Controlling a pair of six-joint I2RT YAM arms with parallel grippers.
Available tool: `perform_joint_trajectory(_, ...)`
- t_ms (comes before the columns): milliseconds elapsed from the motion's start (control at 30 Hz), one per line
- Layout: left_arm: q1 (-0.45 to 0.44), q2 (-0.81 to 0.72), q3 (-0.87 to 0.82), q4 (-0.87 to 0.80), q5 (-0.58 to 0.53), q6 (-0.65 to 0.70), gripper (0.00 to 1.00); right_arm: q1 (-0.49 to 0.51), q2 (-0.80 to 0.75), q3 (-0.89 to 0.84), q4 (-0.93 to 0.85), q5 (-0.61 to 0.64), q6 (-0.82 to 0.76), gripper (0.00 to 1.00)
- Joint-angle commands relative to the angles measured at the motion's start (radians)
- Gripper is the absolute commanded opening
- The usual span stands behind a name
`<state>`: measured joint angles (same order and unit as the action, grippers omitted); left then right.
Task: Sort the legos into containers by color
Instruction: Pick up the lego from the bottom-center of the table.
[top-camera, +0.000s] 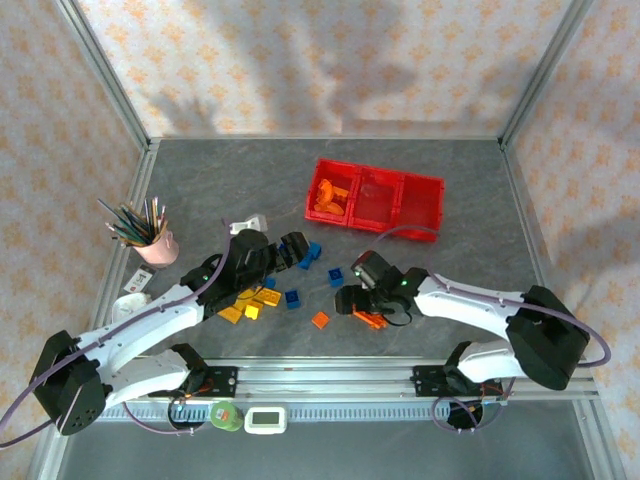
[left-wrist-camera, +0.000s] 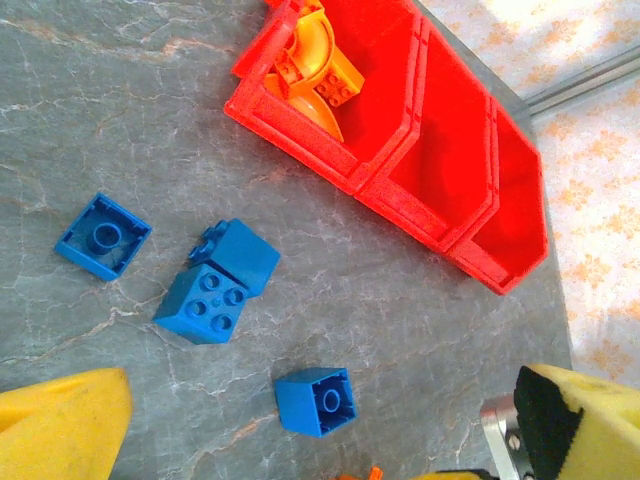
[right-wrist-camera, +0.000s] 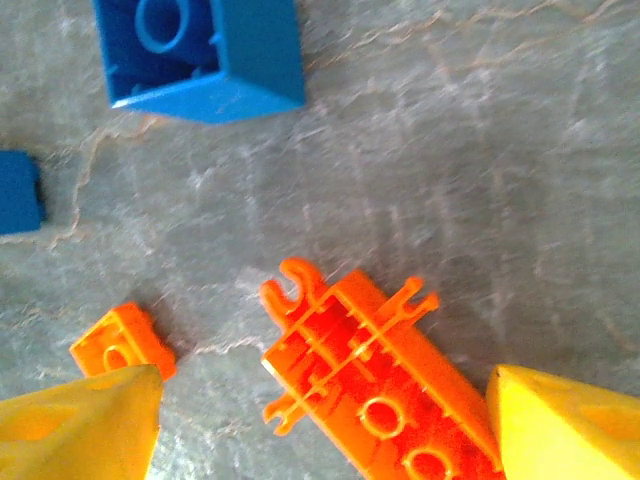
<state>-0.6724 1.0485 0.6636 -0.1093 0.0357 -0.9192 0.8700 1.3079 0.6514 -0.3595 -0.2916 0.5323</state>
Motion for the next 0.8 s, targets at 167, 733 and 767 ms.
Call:
perform_joint_trajectory(167,-0.002,-0.057,-0.009,-0.057,-0.059,-0.003,0.99,0.164,0.027,0.042,-0.096,0.108,0.098,0.77)
perform_joint_trajectory(733,-0.001,-0.093,-0.027,-0.086,-0.089,0.006,0.99,0.235,0.178,0.129,-0.207,0.262,0.071,0.50)
perform_joint_trajectory(767,-0.001,-0.093,-0.028,-0.084,-0.090,0.008,0.99,0.235,0.180,0.129,-0.208,0.267,0.069,0.47)
